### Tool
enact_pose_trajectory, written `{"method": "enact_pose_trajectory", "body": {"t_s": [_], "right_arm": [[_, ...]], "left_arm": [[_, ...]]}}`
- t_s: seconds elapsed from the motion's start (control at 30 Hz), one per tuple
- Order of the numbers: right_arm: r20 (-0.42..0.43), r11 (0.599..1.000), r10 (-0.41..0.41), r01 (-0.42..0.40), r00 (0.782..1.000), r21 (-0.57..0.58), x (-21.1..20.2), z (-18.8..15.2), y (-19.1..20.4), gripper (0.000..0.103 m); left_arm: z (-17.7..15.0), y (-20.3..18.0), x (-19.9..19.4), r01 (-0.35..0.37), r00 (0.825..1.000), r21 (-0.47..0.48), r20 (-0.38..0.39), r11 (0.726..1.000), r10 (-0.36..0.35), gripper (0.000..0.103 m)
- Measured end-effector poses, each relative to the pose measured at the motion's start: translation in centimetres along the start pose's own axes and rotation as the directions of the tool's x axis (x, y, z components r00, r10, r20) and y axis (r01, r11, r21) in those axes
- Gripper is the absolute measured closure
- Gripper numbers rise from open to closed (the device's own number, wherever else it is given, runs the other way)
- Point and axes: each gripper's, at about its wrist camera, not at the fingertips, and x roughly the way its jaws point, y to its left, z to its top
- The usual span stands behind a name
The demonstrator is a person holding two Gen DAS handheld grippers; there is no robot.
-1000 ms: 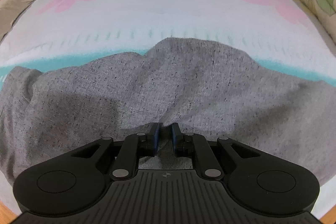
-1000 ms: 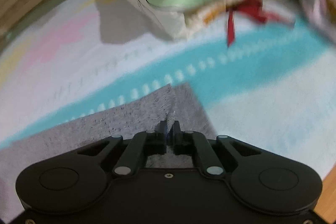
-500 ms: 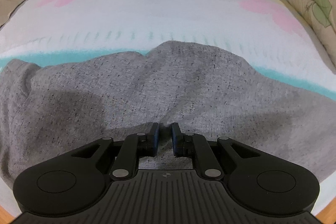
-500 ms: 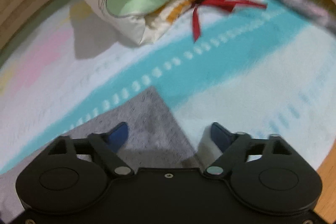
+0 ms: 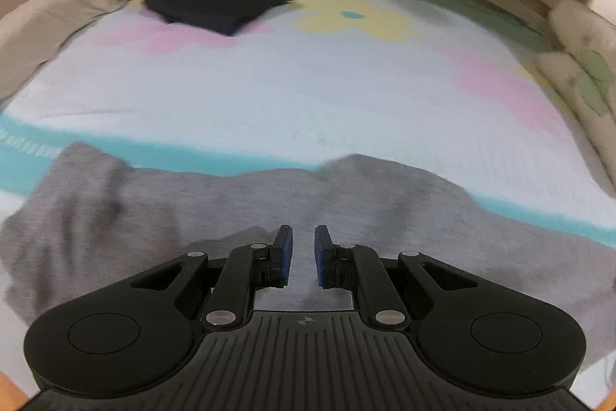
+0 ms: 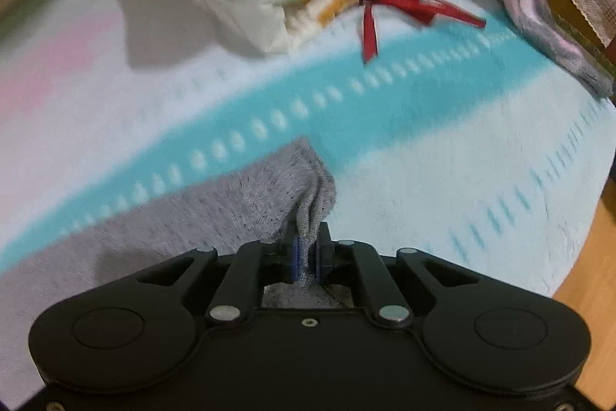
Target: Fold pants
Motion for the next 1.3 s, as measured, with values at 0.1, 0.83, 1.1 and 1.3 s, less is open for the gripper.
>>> {"method": "enact_pose_trajectory", "body": {"t_s": [0.1, 0.83, 1.1, 1.3], "right_arm": [[0.042, 0.997, -0.045, 0.047, 0.998, -0.053, -1.2, 0.1, 1.5, 0.078], [0.154, 0.764, 0.477, -0.321, 0.865, -0.56, -13.5, -6.0, 26.2, 0.047], [0.083, 0.665, 0.559, -0.387, 0.825, -0.638, -15.3, -9.1, 30.0, 0.047], [0.048, 0.621, 0.585, -0.41, 0.809, -0.668, -15.8, -10.3, 31.5, 0.047]], "left_arm": [[0.6, 3.6, -1.2, -0.062, 0.998, -0.074, 0.005, 0.995, 0.062, 0.091], [-2.6, 18.5, -4.3, 0.051, 0.998, -0.472, 0.052, 0.88, -0.03, 0.051], [-3.4, 19.3, -3.7, -0.058, 0.998, -0.526, 0.0, 0.849, 0.068, 0.051], [-3.8, 19.7, -1.7, -0.023, 1.0, -0.572, -0.023, 0.82, 0.013, 0.047]]}}
